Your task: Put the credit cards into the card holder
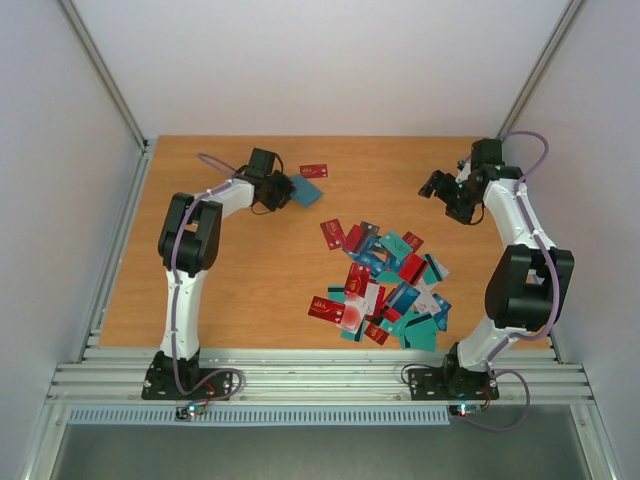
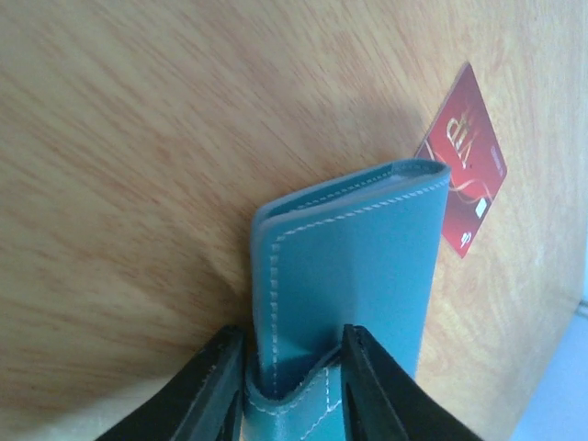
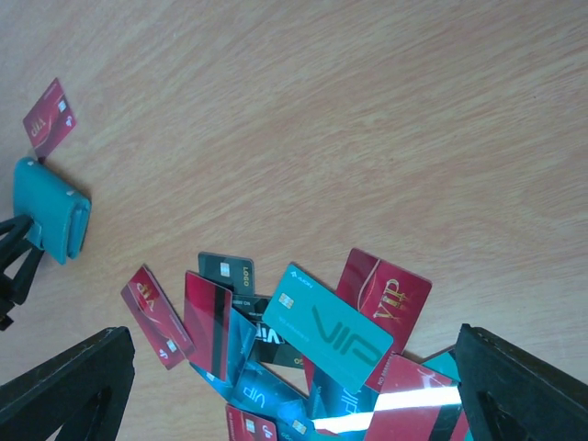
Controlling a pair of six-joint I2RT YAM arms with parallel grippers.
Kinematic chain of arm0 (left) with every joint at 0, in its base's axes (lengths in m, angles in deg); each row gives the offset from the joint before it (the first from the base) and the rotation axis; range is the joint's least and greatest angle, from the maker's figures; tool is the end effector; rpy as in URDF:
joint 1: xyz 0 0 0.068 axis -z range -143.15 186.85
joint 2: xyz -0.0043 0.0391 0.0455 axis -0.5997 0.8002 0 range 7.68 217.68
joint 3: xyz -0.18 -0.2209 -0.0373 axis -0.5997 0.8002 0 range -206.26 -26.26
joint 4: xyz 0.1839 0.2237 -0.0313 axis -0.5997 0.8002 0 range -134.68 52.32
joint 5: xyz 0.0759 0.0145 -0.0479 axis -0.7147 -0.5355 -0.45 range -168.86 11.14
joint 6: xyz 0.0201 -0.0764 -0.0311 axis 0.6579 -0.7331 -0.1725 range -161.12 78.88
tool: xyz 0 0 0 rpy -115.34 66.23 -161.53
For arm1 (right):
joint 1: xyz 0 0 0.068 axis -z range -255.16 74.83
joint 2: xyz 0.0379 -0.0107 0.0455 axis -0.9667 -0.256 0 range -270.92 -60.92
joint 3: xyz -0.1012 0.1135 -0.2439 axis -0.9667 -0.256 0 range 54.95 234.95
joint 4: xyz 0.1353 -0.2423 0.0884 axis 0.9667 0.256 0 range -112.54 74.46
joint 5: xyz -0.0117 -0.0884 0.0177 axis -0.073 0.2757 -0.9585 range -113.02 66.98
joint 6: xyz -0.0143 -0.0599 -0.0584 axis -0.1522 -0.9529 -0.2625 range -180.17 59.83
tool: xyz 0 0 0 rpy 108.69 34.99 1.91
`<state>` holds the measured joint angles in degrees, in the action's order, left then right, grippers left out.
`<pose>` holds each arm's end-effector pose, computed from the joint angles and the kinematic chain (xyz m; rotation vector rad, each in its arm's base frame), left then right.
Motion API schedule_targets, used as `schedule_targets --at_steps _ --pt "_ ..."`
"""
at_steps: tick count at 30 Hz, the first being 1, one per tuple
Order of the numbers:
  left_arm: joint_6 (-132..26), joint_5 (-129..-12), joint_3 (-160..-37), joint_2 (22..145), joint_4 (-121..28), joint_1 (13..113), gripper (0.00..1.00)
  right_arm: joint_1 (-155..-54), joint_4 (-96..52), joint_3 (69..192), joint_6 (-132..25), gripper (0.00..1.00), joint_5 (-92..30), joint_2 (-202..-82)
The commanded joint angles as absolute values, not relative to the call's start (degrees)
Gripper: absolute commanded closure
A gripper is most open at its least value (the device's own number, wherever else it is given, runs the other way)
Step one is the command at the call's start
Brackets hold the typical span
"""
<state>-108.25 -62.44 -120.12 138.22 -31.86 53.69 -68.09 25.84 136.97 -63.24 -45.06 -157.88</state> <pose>0.5236 -0.1807 0.0977 -0.9966 2.4547 -0.9369 0.4012 -0.0217 0.2493 -0.0292 2.6139 0.4518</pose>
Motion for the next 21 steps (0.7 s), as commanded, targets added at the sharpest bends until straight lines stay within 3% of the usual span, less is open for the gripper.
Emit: schedule_targets --at_steps 1,10,17,21 --pt "-106.5 -62.3 -120.9 139.8 -33.8 54.4 0.73 -68.3 27.3 137.1 -64.3 0.04 -44.0 -155.4" --pt "-100.6 -64.4 -118.3 133.4 -31.5 54.4 1.0 -68.6 27.6 136.0 -64.7 0.06 -45.4 -153.4" --pt "-92.6 -61.0 -114.8 123.9 -28.2 54.4 1.0 -71.5 28.4 136.8 -65.7 0.06 -49.3 -151.2" --pt "-89.0 -56.8 -108.9 116.6 -30.0 54.4 1.0 -74.7 26.8 136.2 -66.4 0.06 -57.3 -149.9"
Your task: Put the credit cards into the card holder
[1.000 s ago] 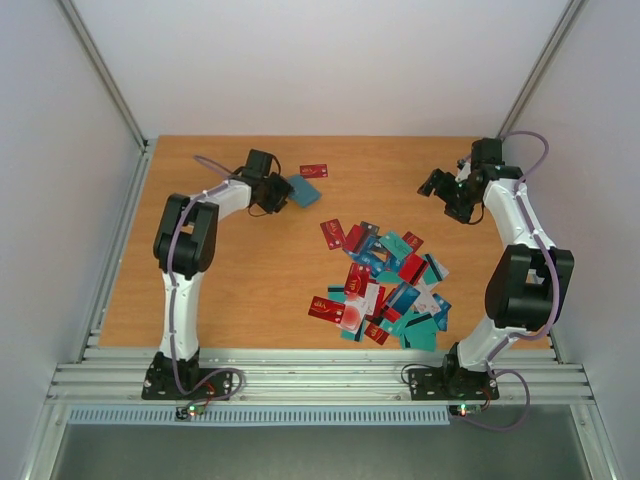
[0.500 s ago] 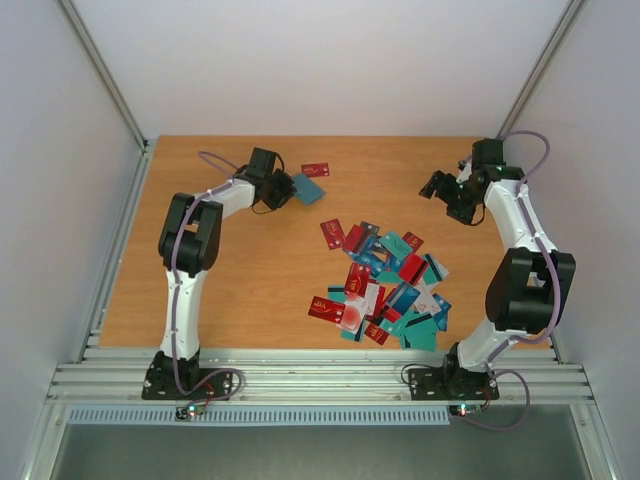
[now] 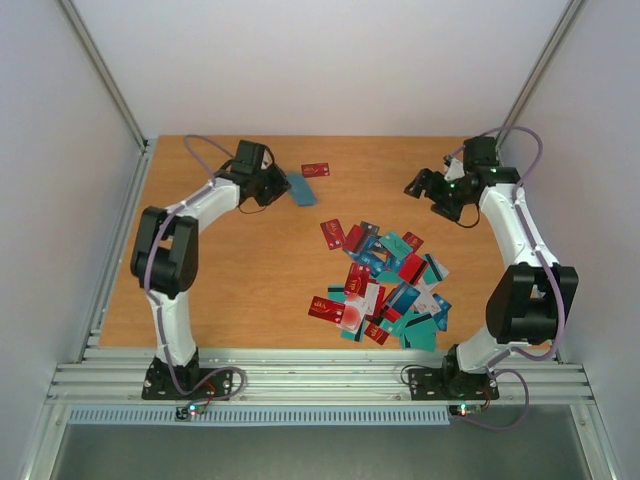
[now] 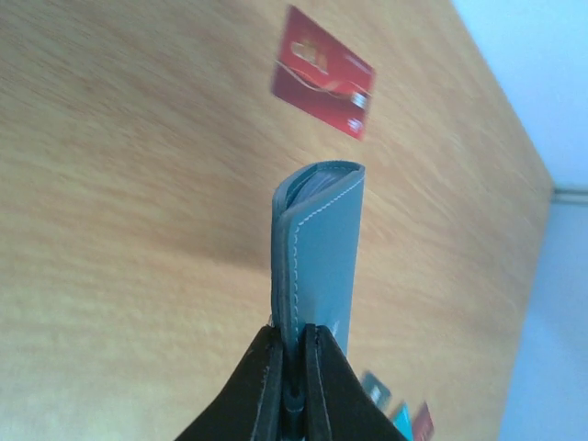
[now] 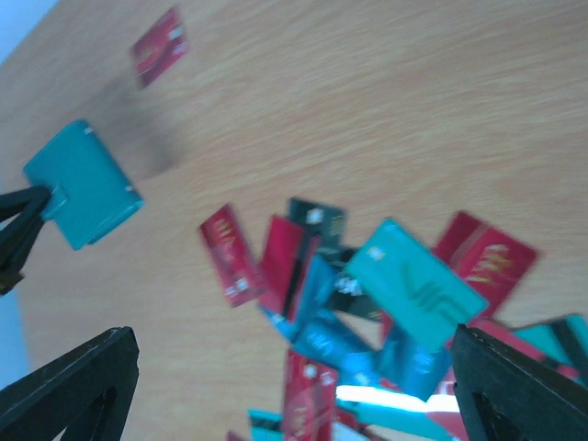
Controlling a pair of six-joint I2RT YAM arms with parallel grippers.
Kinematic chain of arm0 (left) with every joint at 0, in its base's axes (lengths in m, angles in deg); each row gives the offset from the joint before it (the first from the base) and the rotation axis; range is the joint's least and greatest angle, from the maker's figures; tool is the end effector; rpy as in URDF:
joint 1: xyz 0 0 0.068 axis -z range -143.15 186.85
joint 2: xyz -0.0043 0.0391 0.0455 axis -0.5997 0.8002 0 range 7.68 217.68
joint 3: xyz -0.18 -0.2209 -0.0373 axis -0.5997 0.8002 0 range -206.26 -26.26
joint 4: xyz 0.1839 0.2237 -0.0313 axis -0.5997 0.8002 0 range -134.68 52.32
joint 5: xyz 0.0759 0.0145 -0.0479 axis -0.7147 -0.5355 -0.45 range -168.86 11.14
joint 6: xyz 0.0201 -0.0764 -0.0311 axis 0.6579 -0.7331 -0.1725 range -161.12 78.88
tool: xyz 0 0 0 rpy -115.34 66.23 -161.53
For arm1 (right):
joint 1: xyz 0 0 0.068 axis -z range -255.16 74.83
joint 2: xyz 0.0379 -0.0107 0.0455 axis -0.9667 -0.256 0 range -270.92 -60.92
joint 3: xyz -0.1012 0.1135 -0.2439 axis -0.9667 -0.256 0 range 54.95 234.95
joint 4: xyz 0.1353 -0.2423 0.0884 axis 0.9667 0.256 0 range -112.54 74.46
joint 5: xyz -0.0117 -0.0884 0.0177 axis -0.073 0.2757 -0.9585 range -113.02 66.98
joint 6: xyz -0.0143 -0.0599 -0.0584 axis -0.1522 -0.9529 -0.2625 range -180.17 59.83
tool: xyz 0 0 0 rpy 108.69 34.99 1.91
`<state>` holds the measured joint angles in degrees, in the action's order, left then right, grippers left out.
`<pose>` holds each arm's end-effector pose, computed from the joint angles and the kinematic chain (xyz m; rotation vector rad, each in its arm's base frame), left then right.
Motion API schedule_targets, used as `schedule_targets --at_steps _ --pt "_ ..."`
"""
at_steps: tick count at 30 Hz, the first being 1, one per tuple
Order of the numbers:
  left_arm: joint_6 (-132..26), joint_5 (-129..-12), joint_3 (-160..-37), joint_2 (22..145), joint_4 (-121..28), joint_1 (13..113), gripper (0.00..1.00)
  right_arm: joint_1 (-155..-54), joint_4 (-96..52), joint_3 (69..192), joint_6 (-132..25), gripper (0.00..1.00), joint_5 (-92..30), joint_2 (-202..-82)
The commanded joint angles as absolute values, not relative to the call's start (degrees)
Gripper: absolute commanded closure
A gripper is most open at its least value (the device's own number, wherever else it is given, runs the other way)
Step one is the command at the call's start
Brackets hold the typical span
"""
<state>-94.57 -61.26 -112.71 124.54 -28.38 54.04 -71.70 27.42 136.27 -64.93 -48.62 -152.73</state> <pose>0.4847 -0.1737 0.1684 -0.6438 2.4692 -0.9063 0.3826 0.0091 0.2781 -0.1815 2.5478 0.5296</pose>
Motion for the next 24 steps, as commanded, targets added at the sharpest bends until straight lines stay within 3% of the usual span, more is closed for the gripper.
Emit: schedule_targets --at_steps 1,3,11,24 --pt "-88.4 -55.6 -107.8 114.6 -29.8 54.3 1.0 -75.1 26.4 136.0 -66.6 0.06 -59.6 -149.7" --pt "-86.6 -53.4 -106.1 110.7 -28.4 54.4 1.0 -78.6 25.5 135.8 -67.1 0.02 -64.4 -149.2" --pt "-77.7 -46.6 -99.2 93.8 -19.9 54.5 1.0 -88.2 22.2 136.4 -65.6 0.01 -74.8 -148.0" --pt "-73.1 -37.0 -98.9 78.1 -5.6 54.5 1.0 -91.2 15.0 135.4 -61.1 0.02 -87.8 -146.3"
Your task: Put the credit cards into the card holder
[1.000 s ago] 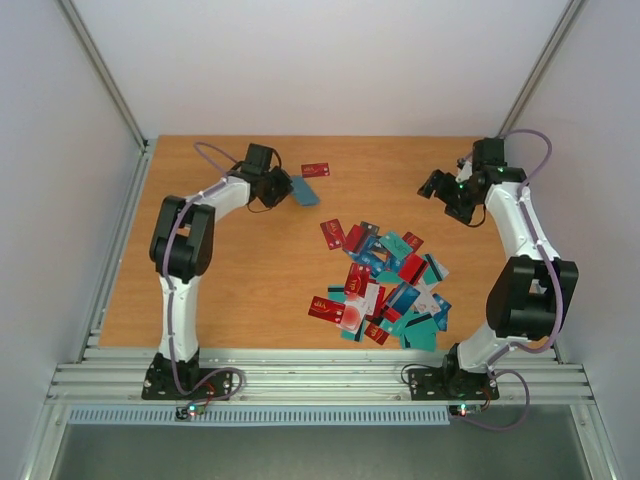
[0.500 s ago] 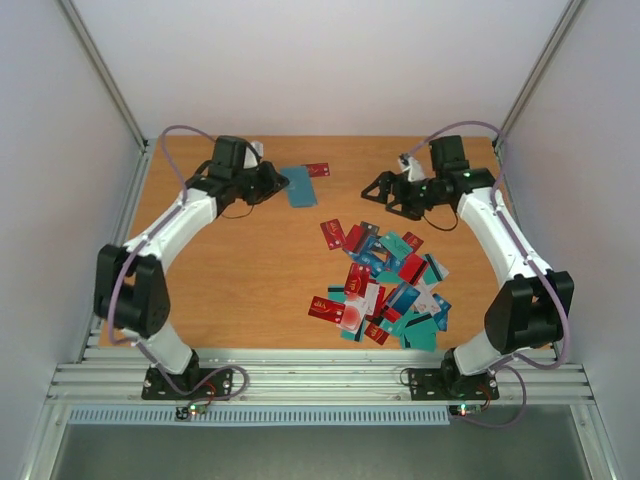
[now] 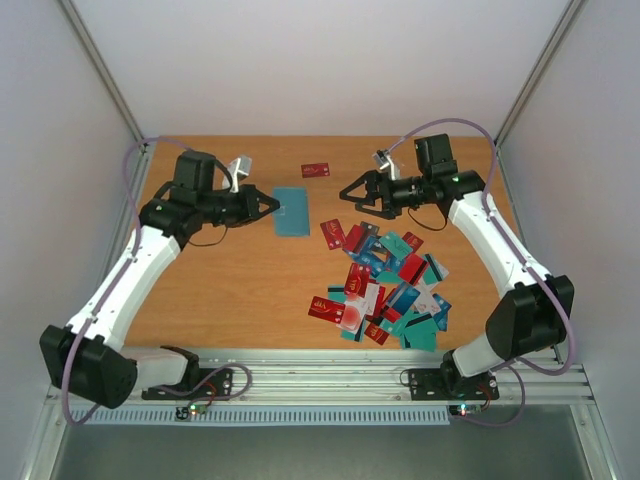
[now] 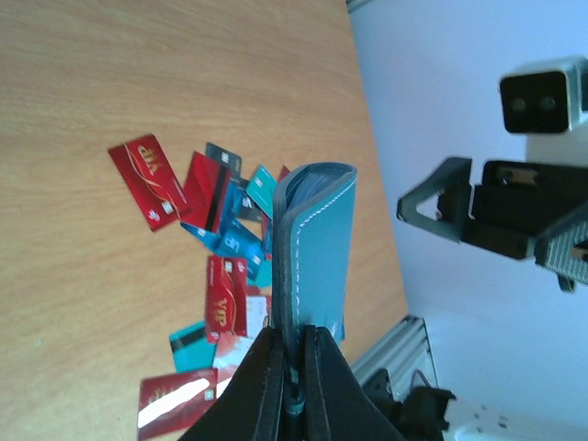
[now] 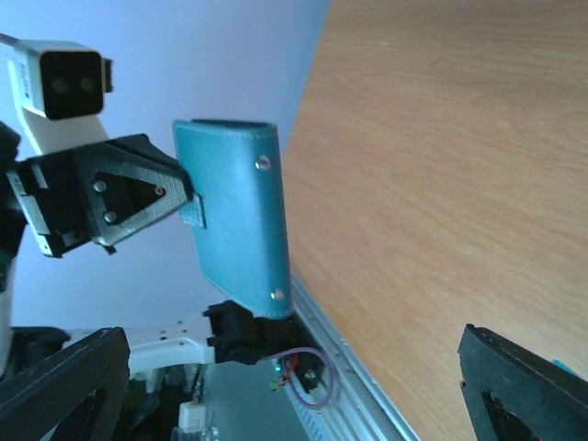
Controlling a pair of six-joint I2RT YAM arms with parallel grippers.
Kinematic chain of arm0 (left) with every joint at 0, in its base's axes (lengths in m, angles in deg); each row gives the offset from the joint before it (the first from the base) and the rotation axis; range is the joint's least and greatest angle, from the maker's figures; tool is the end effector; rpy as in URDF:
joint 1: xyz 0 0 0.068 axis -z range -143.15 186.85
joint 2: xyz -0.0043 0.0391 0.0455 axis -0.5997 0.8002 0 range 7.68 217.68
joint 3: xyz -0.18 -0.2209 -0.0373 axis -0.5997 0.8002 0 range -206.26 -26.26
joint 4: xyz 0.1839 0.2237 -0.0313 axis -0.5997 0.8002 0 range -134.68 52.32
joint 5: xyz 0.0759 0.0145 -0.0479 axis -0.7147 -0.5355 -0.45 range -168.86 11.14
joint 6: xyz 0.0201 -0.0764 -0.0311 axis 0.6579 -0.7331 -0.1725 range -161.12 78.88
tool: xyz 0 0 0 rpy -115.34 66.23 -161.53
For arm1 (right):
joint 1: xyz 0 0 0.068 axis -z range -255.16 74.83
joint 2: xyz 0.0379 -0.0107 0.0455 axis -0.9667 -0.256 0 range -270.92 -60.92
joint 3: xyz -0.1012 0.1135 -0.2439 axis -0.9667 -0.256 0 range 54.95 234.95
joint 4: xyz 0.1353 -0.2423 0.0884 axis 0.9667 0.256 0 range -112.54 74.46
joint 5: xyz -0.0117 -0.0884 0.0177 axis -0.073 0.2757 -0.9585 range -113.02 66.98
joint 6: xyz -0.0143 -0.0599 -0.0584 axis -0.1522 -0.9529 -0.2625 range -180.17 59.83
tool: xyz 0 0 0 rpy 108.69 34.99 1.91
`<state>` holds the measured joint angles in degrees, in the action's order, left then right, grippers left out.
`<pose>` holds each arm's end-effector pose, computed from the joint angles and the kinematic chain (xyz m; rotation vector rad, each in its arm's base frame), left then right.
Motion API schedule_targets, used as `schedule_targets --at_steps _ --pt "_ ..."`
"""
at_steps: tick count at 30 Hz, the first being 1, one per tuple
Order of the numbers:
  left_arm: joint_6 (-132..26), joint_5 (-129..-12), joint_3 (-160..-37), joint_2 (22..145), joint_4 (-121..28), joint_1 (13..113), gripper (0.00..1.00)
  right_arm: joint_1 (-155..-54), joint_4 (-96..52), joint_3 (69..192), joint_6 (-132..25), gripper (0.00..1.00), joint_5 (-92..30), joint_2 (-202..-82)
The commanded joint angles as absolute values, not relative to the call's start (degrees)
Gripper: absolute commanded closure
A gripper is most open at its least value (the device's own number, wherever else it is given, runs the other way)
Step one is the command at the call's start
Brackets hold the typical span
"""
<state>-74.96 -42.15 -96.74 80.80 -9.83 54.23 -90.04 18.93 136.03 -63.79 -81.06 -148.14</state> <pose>0.2960 -0.1395 0.3461 0.0436 2.3401 -1.1837 0.3360 0.1546 0.3385 -0.8195 2.0925 1.2964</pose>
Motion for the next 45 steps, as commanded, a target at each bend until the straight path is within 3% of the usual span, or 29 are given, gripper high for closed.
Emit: schedule_targets --at_steps 1,16,20,22,33,37,39,42,45 --pt "-73.2 -36.6 -99.6 77.8 -4.5 54.5 1.0 -91.7 14.7 135.4 -60.8 0.02 -88.3 -146.1" --pt "-79.8 -24.7 -100.2 71.7 -7.8 54.5 1.0 -99.7 -5.5 134.6 -44.4 0.02 -101.6 -146.0" --pt "-83.1 -23.1 -100.1 71.0 -9.7 54.4 1.0 -103.2 -9.0 135.4 -42.5 0.08 -102.8 -146.8" --pt "-83.6 -22.4 -99.6 70.1 -10.0 54.4 1.0 -104.5 -11.3 136.0 -41.0 0.15 -102.3 -147.6" --pt "-85.2 -22.0 -99.1 69.6 -13.1 54.5 1.0 -106.2 -41.8 133.6 -16.8 0.89 -102.9 -150.9" --pt "-87.8 -22.5 -99.0 69.0 -14.6 54.5 1.0 -106.2 -47.2 134.1 -12.1 0.97 -102.9 -152.1" --pt "-87.9 -23.2 -99.9 69.0 -13.7 54.4 0.88 -106.2 -46.8 135.0 -12.2 0.99 -102.4 -152.5" --pt "-86.8 -24.8 -101.0 68.7 -12.0 54.4 0.48 -106.2 -40.3 137.4 -17.2 0.99 -101.4 -152.4" --pt "-85.8 -27.2 -101.1 67.2 -10.7 54.5 0.24 -106.2 -30.7 140.2 -24.4 0.99 -99.2 -151.5"
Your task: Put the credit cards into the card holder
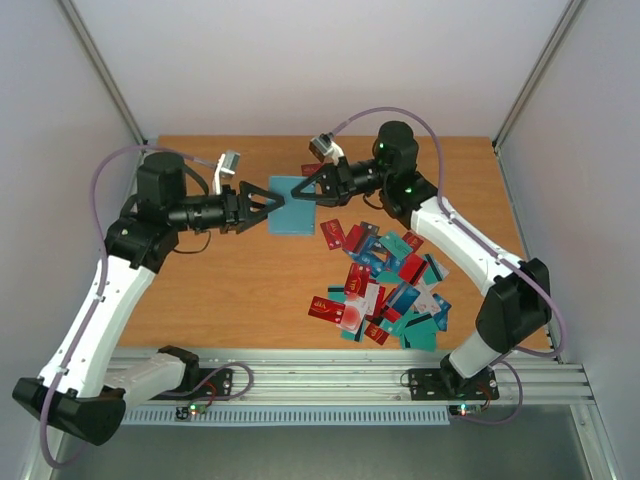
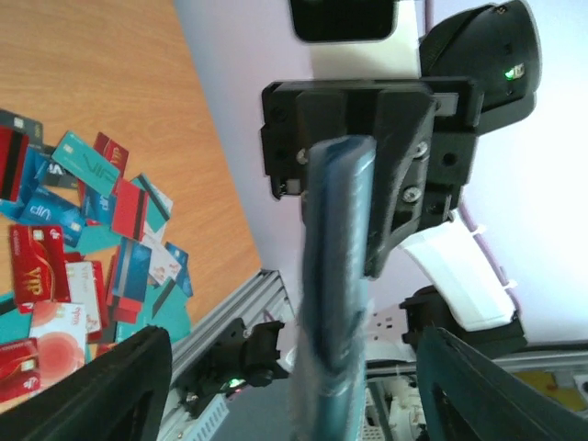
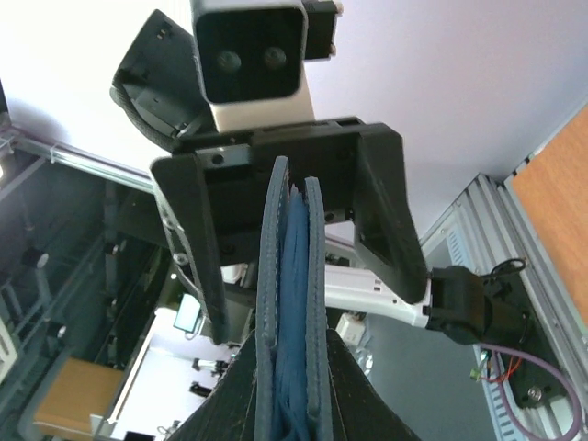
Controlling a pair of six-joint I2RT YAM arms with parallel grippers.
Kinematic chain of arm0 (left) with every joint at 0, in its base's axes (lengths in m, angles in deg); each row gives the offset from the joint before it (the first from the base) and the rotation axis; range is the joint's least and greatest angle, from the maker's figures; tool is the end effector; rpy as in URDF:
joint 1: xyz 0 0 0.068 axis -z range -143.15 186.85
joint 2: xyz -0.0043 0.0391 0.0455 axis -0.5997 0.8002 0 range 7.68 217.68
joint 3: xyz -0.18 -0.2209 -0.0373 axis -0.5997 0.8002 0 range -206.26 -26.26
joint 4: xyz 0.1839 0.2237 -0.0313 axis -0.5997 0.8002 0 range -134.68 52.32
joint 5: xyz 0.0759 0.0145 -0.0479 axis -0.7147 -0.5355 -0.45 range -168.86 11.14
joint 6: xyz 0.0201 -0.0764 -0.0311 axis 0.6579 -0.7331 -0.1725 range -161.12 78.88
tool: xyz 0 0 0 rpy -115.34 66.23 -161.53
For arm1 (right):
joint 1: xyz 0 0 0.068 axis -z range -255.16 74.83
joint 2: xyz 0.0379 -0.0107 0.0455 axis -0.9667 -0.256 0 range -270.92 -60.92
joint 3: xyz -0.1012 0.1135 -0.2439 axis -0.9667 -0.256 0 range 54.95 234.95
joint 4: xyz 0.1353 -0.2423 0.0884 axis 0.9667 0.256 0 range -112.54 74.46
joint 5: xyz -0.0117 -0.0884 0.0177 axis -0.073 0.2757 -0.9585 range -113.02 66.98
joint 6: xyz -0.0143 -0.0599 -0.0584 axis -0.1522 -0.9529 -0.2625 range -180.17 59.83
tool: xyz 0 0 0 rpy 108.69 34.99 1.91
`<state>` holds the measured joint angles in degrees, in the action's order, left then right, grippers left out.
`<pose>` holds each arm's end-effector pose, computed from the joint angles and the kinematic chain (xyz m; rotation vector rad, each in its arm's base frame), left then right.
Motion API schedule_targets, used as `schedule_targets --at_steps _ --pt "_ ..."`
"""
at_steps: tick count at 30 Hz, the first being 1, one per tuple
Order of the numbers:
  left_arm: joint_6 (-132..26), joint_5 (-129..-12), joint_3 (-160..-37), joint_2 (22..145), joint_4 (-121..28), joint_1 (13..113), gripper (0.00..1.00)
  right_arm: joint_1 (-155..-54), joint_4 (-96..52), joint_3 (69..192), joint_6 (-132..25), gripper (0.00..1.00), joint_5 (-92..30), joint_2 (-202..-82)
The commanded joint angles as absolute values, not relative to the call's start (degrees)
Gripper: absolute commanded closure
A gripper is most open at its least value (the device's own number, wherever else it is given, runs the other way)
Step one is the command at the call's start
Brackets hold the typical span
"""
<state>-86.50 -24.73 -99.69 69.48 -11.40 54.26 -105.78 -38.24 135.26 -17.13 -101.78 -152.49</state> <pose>0.2265 -0.1345 0.4304 0.1925 2.1358 -1.6003 0.3061 0.2661 0.4041 -1.1379 1.6035 1.9191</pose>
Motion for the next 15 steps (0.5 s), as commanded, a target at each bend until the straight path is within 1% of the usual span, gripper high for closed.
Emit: schedule_targets --at_steps 1,2,5,7,11,15 --pt "-85.1 -27.8 -100.7 66.6 -10.3 54.4 0.19 -106.2 -28.3 140.9 -26.1 0.99 -98.2 -151.3" --pt "-84.3 -28.2 -100.2 65.9 -10.1 54.5 0.14 -106.2 -26.5 141.6 -27.1 0.99 -97.2 -151.1" --pt "-84.0 -28.6 -96.4 63.2 -13.6 54.4 0.05 -106.2 -21.1 143.9 -29.7 0.99 -94.0 -151.5" --pt "-86.1 -28.1 -92.7 61.2 -19.0 54.5 0.04 -106.2 -21.2 144.5 -28.7 0.99 -92.3 -151.9" --pt "-92.5 -25.5 -86.5 60.2 -31.0 54.4 0.06 -106.2 -24.5 145.0 -26.2 0.99 -91.6 -152.4" --pt "-93.9 -25.6 -86.3 61.6 -34.3 54.5 0.14 -106.2 -26.1 146.9 -24.4 0.99 -92.8 -153.3"
